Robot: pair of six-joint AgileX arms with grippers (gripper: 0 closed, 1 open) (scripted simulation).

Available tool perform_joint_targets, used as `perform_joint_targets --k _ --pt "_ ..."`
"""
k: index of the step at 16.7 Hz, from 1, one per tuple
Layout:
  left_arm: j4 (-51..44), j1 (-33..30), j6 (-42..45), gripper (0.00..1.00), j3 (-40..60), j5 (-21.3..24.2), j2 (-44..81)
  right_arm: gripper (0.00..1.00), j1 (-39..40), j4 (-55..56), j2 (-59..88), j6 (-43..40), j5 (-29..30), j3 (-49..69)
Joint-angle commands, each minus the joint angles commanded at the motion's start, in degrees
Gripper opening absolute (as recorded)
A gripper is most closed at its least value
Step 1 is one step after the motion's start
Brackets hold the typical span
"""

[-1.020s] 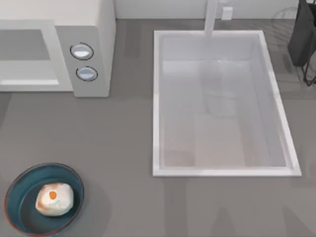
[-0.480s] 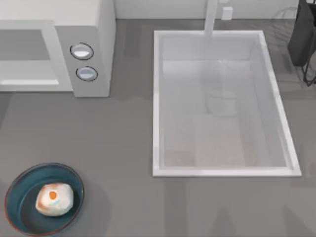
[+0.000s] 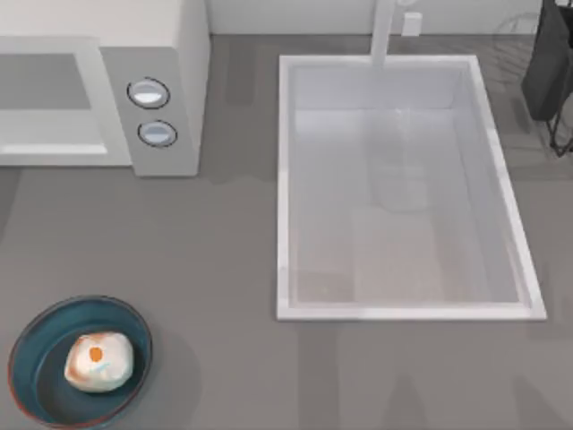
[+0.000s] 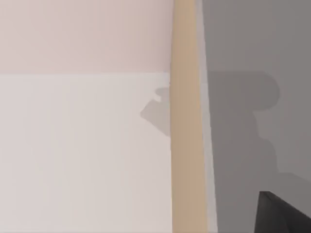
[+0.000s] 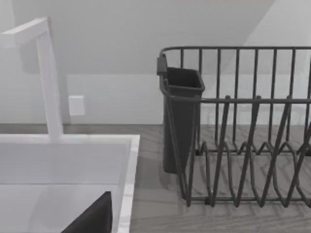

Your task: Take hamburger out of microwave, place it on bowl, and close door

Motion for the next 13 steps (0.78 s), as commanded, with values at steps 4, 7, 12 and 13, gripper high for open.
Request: perform_joint_targets --k 4,7,12,13 --pt "2.6 0.06 0.05 0.0 -2.18 0.03 1.05 1.0 0.0 0.0 0.0 0.0 0.0 0.0" --pt "2.53 -0.19 -0.11 0.0 -2.32 0.01 0.59 1.0 0.0 0.0 0.0 0.0 0.0 0.0" --pt "6.96 -4.92 -5.23 0.0 -11.83 -2.39 -7.52 1.0 0.0 0.0 0.0 0.0 0.0 0.0" --pt "8.23 -6.23 -6.66 0.0 -15.0 -3.05 -9.81 1.0 0.0 0.0 0.0 0.0 0.0 0.0"
